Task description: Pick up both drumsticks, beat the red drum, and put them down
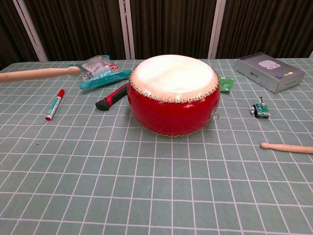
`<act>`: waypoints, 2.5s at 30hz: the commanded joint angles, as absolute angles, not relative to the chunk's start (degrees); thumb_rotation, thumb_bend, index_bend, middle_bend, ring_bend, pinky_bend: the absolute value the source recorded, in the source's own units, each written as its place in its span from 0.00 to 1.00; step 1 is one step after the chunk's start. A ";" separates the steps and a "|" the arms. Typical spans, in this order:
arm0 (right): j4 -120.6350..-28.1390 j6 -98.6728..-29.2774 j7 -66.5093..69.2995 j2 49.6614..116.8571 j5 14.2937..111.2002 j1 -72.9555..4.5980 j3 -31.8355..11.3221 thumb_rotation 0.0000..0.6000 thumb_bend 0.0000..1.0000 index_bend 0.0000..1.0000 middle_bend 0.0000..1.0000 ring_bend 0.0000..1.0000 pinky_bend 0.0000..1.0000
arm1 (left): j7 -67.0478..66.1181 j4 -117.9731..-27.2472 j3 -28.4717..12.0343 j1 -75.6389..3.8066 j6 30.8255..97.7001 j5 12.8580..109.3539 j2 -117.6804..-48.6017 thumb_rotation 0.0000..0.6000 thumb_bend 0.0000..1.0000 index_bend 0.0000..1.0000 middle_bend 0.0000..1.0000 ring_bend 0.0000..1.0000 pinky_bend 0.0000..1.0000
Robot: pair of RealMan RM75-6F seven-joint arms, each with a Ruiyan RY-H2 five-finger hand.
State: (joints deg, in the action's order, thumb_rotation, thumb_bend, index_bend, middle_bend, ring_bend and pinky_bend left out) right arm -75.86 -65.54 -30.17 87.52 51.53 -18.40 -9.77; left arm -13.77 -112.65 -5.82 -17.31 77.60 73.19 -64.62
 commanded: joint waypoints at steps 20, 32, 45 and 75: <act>-72.87 -64.44 -31.00 88.90 49.43 -18.84 -9.35 1.00 0.44 0.73 1.00 1.00 1.00 | -13.93 -112.60 -6.18 -17.09 77.16 72.86 -64.57 1.00 0.52 0.76 1.00 1.00 1.00; -82.78 -65.87 -27.81 83.78 53.33 -18.63 -9.91 1.00 0.51 0.88 1.00 1.00 1.00 | -14.04 -112.59 -6.43 -17.06 77.07 72.66 -64.63 1.00 0.52 0.76 1.00 1.00 1.00; -95.76 -69.28 -17.61 69.71 72.67 -17.14 -6.22 1.00 0.51 0.89 1.00 1.00 1.00 | -13.64 -113.27 -6.71 -16.61 77.95 73.41 -64.12 1.00 0.52 0.76 1.00 1.00 1.00; -111.51 -69.71 -20.10 63.02 49.72 -23.66 -17.58 1.00 0.52 0.90 1.00 1.00 1.00 | -8.42 -104.46 -15.95 -23.76 70.34 62.14 -64.63 1.00 0.52 0.76 1.00 1.00 1.00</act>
